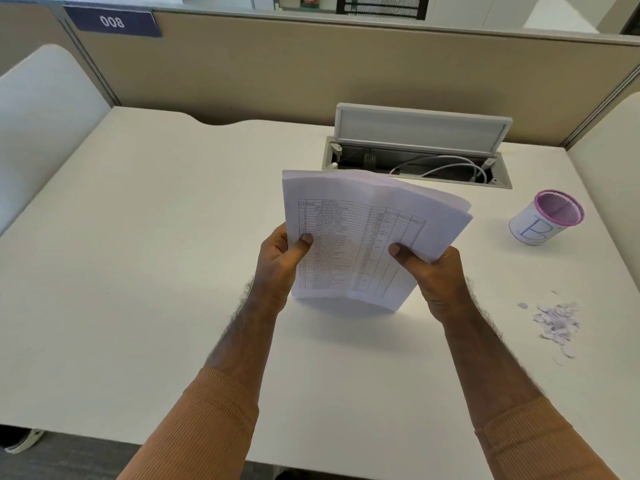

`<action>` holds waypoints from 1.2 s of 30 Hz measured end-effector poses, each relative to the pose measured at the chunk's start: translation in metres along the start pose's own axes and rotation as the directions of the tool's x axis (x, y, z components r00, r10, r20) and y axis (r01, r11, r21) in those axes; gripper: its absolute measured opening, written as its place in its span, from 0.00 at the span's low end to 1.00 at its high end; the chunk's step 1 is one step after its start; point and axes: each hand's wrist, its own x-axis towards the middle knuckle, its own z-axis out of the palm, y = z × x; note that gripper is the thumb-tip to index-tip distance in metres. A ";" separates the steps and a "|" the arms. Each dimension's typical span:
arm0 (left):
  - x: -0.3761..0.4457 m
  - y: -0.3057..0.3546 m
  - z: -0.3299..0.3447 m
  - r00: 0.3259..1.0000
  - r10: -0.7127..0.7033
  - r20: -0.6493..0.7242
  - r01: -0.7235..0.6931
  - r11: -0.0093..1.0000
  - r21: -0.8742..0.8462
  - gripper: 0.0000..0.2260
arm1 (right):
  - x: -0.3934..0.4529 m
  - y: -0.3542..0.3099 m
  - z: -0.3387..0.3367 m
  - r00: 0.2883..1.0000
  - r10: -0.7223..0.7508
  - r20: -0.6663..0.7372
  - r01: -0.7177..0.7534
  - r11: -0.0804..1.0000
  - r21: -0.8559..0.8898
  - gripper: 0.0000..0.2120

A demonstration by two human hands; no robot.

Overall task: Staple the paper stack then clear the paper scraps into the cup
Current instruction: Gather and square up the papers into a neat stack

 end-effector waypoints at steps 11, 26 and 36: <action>-0.004 -0.003 0.003 0.999 -0.036 0.007 0.036 0.997 0.072 0.09 | 0.001 0.006 0.001 0.999 0.040 -0.015 -0.041 0.998 -0.050 0.12; 0.009 -0.007 -0.002 0.889 -0.351 -0.295 0.253 0.912 -0.324 0.12 | 0.002 0.018 -0.050 0.888 0.318 0.333 -0.353 0.934 0.051 0.40; -0.003 -0.013 0.012 0.844 -0.527 -0.101 0.389 0.730 -0.562 0.11 | -0.005 0.024 -0.009 0.963 0.268 -0.018 -0.254 0.931 0.263 0.14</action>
